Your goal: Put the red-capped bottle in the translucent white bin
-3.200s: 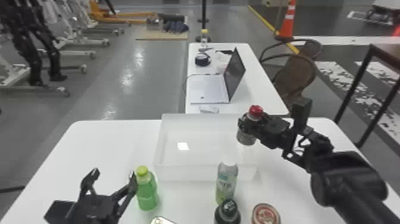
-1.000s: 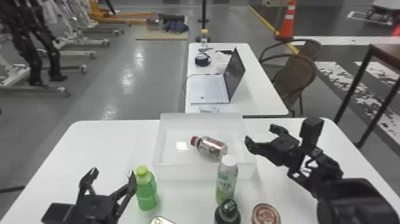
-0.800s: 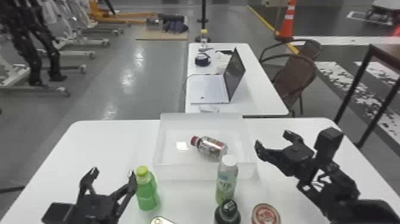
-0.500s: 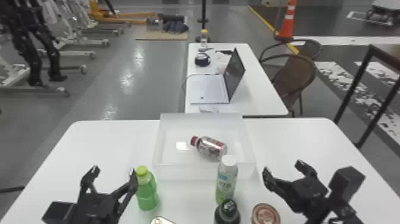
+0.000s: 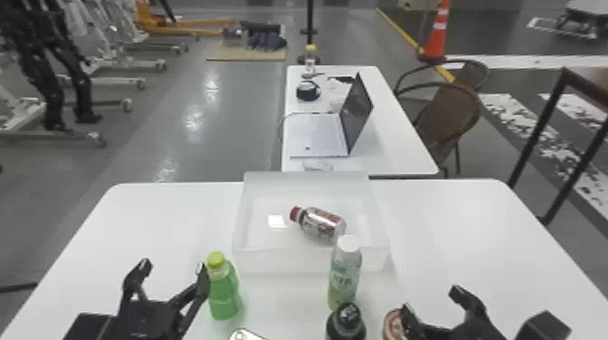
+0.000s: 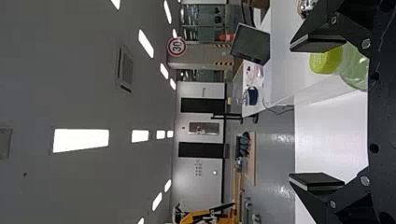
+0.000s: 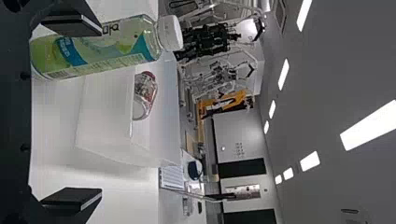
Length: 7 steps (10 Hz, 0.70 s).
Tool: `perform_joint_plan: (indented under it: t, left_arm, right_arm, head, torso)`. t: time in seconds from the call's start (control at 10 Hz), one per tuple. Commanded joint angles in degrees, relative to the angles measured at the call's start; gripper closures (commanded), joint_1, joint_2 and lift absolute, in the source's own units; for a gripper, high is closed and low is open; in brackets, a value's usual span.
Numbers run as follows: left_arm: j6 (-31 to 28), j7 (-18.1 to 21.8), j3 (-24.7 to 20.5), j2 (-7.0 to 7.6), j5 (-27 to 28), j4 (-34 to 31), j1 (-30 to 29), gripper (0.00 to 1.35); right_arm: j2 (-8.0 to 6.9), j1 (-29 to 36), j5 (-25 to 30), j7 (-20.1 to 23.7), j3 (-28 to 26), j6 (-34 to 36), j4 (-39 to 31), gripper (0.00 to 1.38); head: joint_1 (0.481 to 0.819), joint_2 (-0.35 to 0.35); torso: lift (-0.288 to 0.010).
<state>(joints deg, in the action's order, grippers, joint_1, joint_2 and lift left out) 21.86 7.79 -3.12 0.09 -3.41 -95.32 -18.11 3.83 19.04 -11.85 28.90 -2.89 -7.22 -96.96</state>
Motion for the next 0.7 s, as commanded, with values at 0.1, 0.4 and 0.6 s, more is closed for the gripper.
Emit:
perform_joint_plan:
  t: [0.1,0.4,0.6]
  left_arm:
    - [-2.1,-0.1,-0.4,-0.24,0.6,-2.3,-2.5,0.3]
    - [-2.6,-3.0,-0.8,-0.24,2.0,-3.9,-4.0,0.3]
    - [-2.7,-3.0,-0.4,-0.24,1.7,-3.9,-3.9,0.3]
  right_arm:
    - [-0.49,3.9,1.1,-2.6,0.0,0.4,-4.3,0.09]
    - [-0.67,6.6,-0.4,-10.3,-0.1,0.6,-6.1,0.09]
    - [-0.75,6.8,1.3,-11.7,-0.1,0.5,-7.5,0.09]
  head:
    - [0.549,0.0]
    - [0.549,0.0]
    - [0.549,0.0]
  torso:
    - [-0.1]
    - [-0.1]
    - [-0.1]
